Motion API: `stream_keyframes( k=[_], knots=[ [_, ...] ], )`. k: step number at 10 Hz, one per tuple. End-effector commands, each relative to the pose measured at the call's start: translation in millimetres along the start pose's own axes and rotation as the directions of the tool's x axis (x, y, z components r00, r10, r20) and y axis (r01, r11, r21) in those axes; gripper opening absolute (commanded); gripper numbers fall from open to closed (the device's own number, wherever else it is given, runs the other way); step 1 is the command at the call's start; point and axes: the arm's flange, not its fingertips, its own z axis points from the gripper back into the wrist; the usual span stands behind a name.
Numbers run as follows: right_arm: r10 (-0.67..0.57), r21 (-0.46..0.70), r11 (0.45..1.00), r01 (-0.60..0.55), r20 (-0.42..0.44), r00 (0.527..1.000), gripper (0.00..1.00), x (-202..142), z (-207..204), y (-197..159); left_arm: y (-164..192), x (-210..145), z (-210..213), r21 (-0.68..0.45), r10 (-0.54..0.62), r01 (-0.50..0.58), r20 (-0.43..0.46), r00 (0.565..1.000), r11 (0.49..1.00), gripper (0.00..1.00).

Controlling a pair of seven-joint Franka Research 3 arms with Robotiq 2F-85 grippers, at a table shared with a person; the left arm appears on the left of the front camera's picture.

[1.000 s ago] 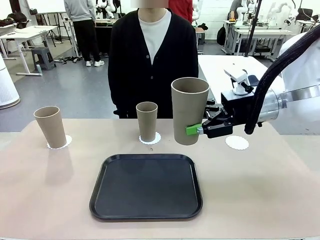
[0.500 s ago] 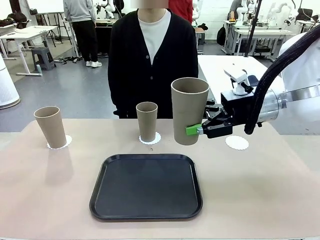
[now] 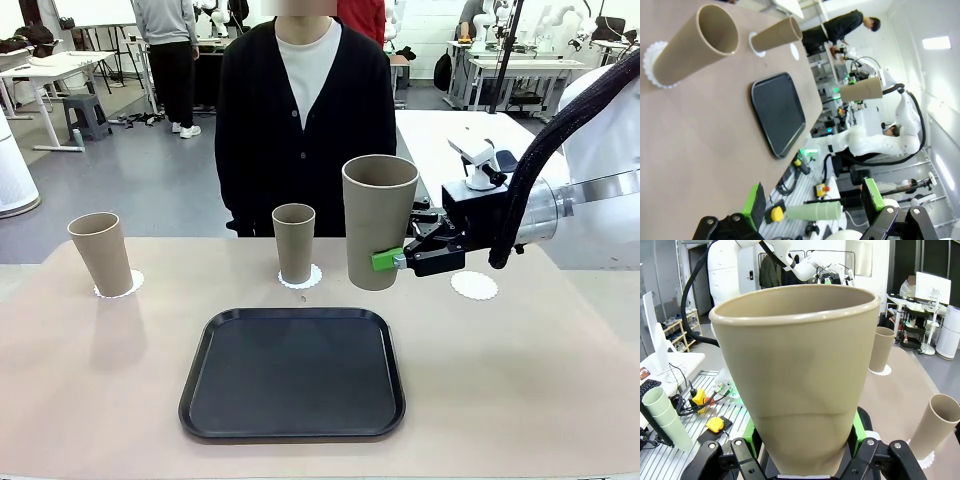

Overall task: Place coasters on the table and set cups on them.
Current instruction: Take one Reusable plastic cup from the Flat Tray and place it on a coaster set by the human.

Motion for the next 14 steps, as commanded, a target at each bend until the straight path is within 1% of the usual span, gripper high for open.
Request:
stream_keyframes(
  k=[1,4,5,6,7,8,9,10,11,12,14],
  knots=[
    [0.018,0.005,1.0,-0.018,0.007,1.0,0.26,-2.1,-1.6,-1.8,-2.2,-1.3,0.7,0.0,-0.003,0.003,0.007,1.0,1.0,1.0],
    [0.018,0.005,1.0,-0.018,0.007,1.0,0.26,-2.1,-1.6,-1.8,-2.2,-1.3,0.7,0.0,-0.003,0.003,0.007,1.0,1.0,1.0],
    [0.0,0.0,1.0,0.0,0.0,1.0,0.81,0.0,0.0,0.0,-2.2,-1.3,0.7,0.0,-0.003,0.003,0.007,1.0,1.0,1.0],
    [0.001,-0.037,0.999,-0.001,0.009,1.0,0.81,-4.2,21.0,-22.6,-2.2,-1.3,0.7,0.0,-0.003,0.003,0.007,1.0,1.0,1.0],
    [-0.01,-0.103,0.995,0.009,-0.001,1.0,0.81,-8.4,43.8,-45.4,-2.2,-1.3,0.7,0.0,-0.003,0.003,0.007,1.0,1.0,1.0],
    [-0.049,-0.119,0.992,0.051,0.016,0.999,0.81,-13.4,71.9,-65.0,-2.2,-1.3,0.7,0.0,-0.003,0.003,0.007,1.0,1.0,1.0],
    [-0.065,-0.19,0.98,0.063,-0.005,0.998,0.81,-18.6,111.4,-89.8,-2.2,-1.3,0.7,0.0,-0.003,0.003,0.007,1.0,1.0,1.0],
    [-0.085,-0.234,0.968,0.092,0.04,0.996,0.81,-24.8,143.8,-102.7,-2.2,-1.3,0.7,0.0,-0.003,0.003,0.007,1.0,1.0,1.0],
    [-0.112,-0.285,0.951,0.124,0.057,0.992,0.81,-31.6,171.9,-110.7,-2.2,-1.3,0.7,0.0,-0.003,0.003,0.007,1.0,1.0,1.0],
    [-0.131,-0.307,0.941,0.145,0.066,0.989,0.81,-36.5,192.6,-112.7,-2.2,-1.3,0.7,0.0,-0.003,0.003,0.007,1.0,1.0,1.0],
    [-0.131,-0.333,0.933,0.136,0.037,0.991,0.81,-40.6,224.3,-109.8,-2.2,-1.3,0.7,0.0,-0.003,0.003,0.007,1.0,1.0,1.0]
  ],
)
